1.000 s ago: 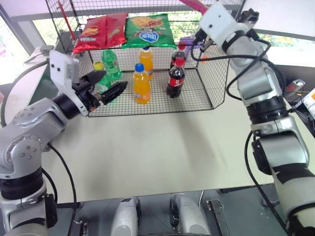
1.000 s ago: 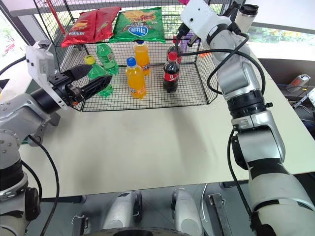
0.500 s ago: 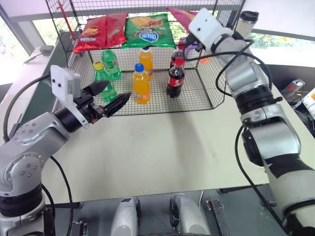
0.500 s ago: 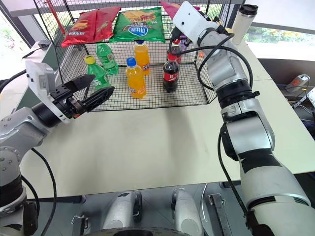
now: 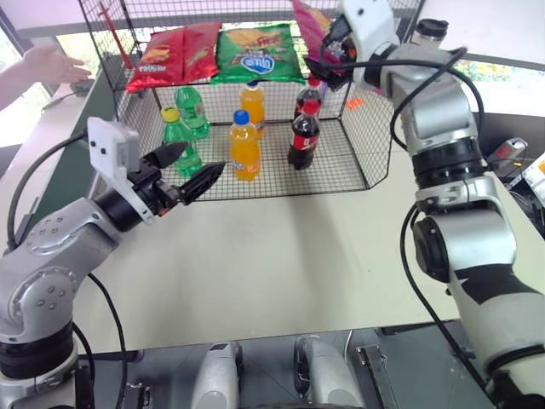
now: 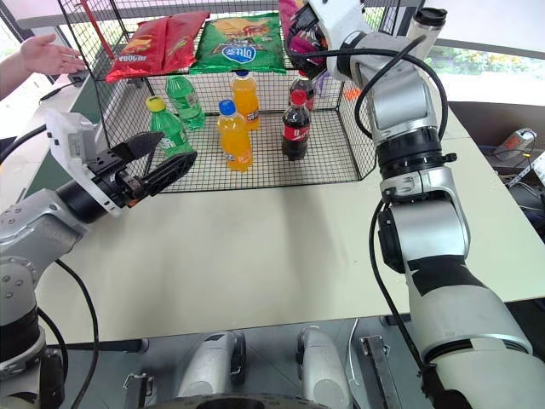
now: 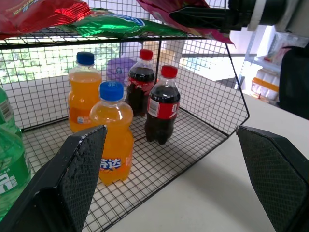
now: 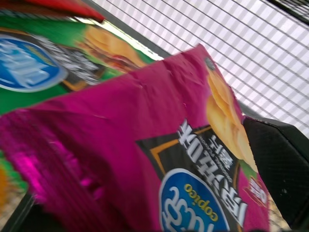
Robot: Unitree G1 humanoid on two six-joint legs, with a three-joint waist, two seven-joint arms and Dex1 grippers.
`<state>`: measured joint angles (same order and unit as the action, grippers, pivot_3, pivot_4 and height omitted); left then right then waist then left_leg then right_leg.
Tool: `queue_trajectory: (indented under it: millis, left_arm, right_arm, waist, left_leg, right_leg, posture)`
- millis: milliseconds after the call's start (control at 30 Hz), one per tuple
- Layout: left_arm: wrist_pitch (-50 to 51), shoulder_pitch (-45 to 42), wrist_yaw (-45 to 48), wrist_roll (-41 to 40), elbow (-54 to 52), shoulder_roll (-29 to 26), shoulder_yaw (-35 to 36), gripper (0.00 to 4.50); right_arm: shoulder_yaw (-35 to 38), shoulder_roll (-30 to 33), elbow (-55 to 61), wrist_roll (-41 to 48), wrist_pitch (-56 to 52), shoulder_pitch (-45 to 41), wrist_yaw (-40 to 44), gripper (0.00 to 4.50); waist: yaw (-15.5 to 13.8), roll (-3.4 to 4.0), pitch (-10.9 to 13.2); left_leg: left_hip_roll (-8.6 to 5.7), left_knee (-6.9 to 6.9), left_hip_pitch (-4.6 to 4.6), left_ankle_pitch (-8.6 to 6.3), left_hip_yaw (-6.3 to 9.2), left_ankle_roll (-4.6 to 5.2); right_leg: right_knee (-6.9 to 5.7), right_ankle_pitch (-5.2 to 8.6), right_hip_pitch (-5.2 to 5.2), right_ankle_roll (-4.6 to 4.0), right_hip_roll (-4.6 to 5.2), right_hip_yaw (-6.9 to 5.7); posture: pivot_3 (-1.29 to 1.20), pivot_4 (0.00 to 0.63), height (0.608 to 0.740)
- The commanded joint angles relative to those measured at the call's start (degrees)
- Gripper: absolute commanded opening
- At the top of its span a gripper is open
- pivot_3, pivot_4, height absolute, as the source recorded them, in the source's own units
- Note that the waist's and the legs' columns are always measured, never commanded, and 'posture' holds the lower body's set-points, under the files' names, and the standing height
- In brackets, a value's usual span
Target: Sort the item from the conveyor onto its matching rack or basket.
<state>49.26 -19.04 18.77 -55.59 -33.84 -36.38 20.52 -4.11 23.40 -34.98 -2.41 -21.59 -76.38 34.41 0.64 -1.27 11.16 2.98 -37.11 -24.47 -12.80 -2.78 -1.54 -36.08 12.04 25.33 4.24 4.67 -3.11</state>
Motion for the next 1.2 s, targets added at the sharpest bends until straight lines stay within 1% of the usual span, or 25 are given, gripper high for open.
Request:
queue_trajectory:
  millis: [33, 300, 433, 533, 567, 600, 633, 667, 700, 733, 767, 800, 933, 1100, 1200]
  left_arm:
    - [-1.49, -0.28, 0.40, 0.31, -0.70, -0.59, -0.25, 4.50]
    - [-1.54, 0.09, -0.50, 0.52, -0.95, -0.54, -0.55, 4.50]
    - [-1.77, 0.96, -0.37, 1.20, -1.15, -0.57, -0.78, 4.50]
    - [-1.91, 1.30, -0.24, 1.35, -1.20, -0.61, -0.58, 4.50]
    - [-1.92, 1.41, -0.21, 1.32, -1.21, -0.64, -0.46, 4.50]
    - [-1.96, 1.50, -0.17, 1.32, -1.21, -0.71, -0.42, 4.50]
    - [-1.95, 1.57, -0.18, 1.39, -1.22, -0.79, -0.51, 4.50]
    - [-1.96, 1.64, -0.13, 1.44, -1.18, -0.90, -0.52, 4.50]
    - [-2.00, 1.66, -0.10, 1.56, -1.12, -0.95, -0.62, 4.50]
    - [-2.05, 1.58, -0.08, 1.69, -1.02, -0.94, -0.81, 4.50]
    - [-2.08, 1.41, -0.03, 1.74, -0.82, -0.93, -0.95, 4.50]
    - [-2.10, 1.16, 0.00, 1.78, -0.62, -0.91, -1.14, 4.50]
    - [-2.27, 0.02, 0.29, 2.16, 0.39, -0.91, -1.98, 4.50]
    - [-2.44, -0.54, 0.66, 2.79, 1.04, -0.80, -2.59, 4.50]
    - [-2.52, -0.54, 0.53, 2.99, 1.02, -0.60, -2.83, 4.50]
  right_arm:
    - [1.07, 0.53, 2.47, 1.74, -0.07, -0.25, 1.90, 4.45]
    - [0.96, 0.60, -0.35, 2.34, 3.01, -0.15, 4.15, 4.45]
    - [0.47, 1.15, -2.65, 0.60, 6.41, -0.70, 2.82, 4.45]
    - [0.42, 1.87, -2.39, -0.77, 8.39, -0.91, 1.02, 3.66]
    - [0.70, 2.15, -1.49, -1.10, 8.36, -0.91, 0.07, 3.22]
    - [0.94, 2.37, -0.63, -1.23, 8.12, -0.86, -0.40, 2.60]
    - [1.24, 2.63, 0.58, -1.34, 7.70, -0.59, -0.99, 2.22]
    - [1.35, 2.76, 1.42, -1.39, 7.36, -0.39, -1.39, 1.73]
    - [1.28, 2.92, 2.03, -1.63, 7.27, -0.15, -1.89, 1.14]
    - [1.09, 3.21, 2.80, -2.03, 7.19, 0.27, -2.40, 0.68]
    - [0.92, 3.38, 3.33, -2.27, 7.10, 0.61, -2.78, 0.12]
    - [0.93, 3.41, 3.73, -2.29, 6.98, 0.93, -3.09, 0.05]
    - [1.15, 2.57, 2.79, -2.26, 9.07, 1.26, -5.19, 0.05]
    - [0.08, -0.53, -2.52, -1.86, 12.20, -0.56, -5.34, 0.05]
    - [0.25, -2.24, -8.07, -1.68, 14.34, -2.69, -5.43, 0.05]
  waist:
    - [0.02, 0.00, 0.00]
    - [0.15, 0.00, 0.00]
    - [0.10, 0.00, 0.00]
    - [0.10, 0.00, 0.00]
    - [0.09, 0.00, 0.00]
    - [0.08, 0.00, 0.00]
    - [0.09, 0.01, 0.00]
    - [0.10, 0.01, 0.01]
    - [0.11, 0.02, 0.01]
    - [0.12, 0.02, 0.01]
    - [0.13, 0.02, 0.01]
    - [0.14, 0.02, 0.01]
    - [0.14, 0.02, 0.01]
    - [0.19, 0.02, 0.01]
    - [0.22, 0.02, 0.01]
  left_leg:
    - [0.00, 0.00, 0.00, 0.00, 0.00, 0.00]
    - [0.00, 0.02, 0.00, 0.00, 0.00, 0.00]
    - [0.00, 0.02, 0.00, 0.00, -0.01, 0.00]
    - [0.00, 0.02, -0.01, 0.00, -0.01, 0.00]
    - [0.00, 0.02, -0.01, 0.00, 0.00, 0.00]
    - [0.00, 0.02, -0.01, 0.00, 0.00, 0.00]
    - [0.00, 0.02, -0.01, 0.00, -0.01, 0.00]
    - [0.00, 0.02, -0.01, 0.00, 0.00, 0.00]
    - [0.00, 0.02, -0.01, 0.00, -0.01, 0.00]
    - [0.00, 0.02, -0.01, 0.00, -0.01, 0.00]
    - [0.00, 0.03, -0.01, 0.00, -0.01, 0.00]
    - [0.00, 0.03, 0.00, 0.00, -0.01, 0.00]
    - [0.00, 0.03, 0.00, 0.00, -0.01, 0.00]
    - [0.00, 0.03, 0.00, 0.00, -0.01, 0.00]
    - [0.00, 0.05, 0.00, 0.00, -0.01, 0.00]
  right_leg:
    - [0.00, 0.00, 0.00, 0.00, 0.00, 0.00]
    - [-0.01, 0.00, 0.02, 0.00, 0.00, 0.00]
    - [0.00, 0.00, 0.02, 0.00, 0.00, 0.00]
    - [0.01, 0.00, 0.02, 0.00, 0.00, 0.00]
    - [0.01, 0.00, 0.02, 0.00, 0.00, 0.00]
    - [0.01, 0.00, 0.03, 0.00, 0.00, 0.00]
    - [0.01, 0.00, 0.02, 0.00, 0.00, 0.00]
    - [0.01, 0.00, 0.03, 0.00, 0.00, 0.00]
    - [0.01, 0.00, 0.04, 0.00, 0.00, 0.01]
    - [0.01, 0.00, 0.04, 0.00, 0.00, 0.01]
    - [0.01, 0.01, 0.04, 0.00, 0.00, 0.01]
    - [0.01, 0.01, 0.03, 0.00, 0.00, 0.01]
    - [0.00, 0.00, 0.03, 0.00, 0.00, 0.01]
    - [0.01, 0.00, 0.03, 0.00, 0.00, 0.01]
    - [0.00, 0.00, 0.04, 0.00, 0.00, 0.00]
  posture:
    - [0.00, 0.150, 0.740]
    - [0.00, 0.150, 0.740]
    - [0.00, 0.150, 0.740]
    - [0.00, 0.150, 0.740]
    - [0.00, 0.150, 0.740]
    - [0.00, 0.150, 0.740]
    - [0.00, 0.150, 0.740]
    - [0.00, 0.150, 0.740]
    - [0.00, 0.150, 0.740]
    - [0.00, 0.150, 0.740]
    - [0.00, 0.150, 0.740]
    - [0.00, 0.150, 0.740]
    - [0.00, 0.150, 0.740]
    - [0.00, 0.150, 0.740]
    - [0.00, 0.150, 0.740]
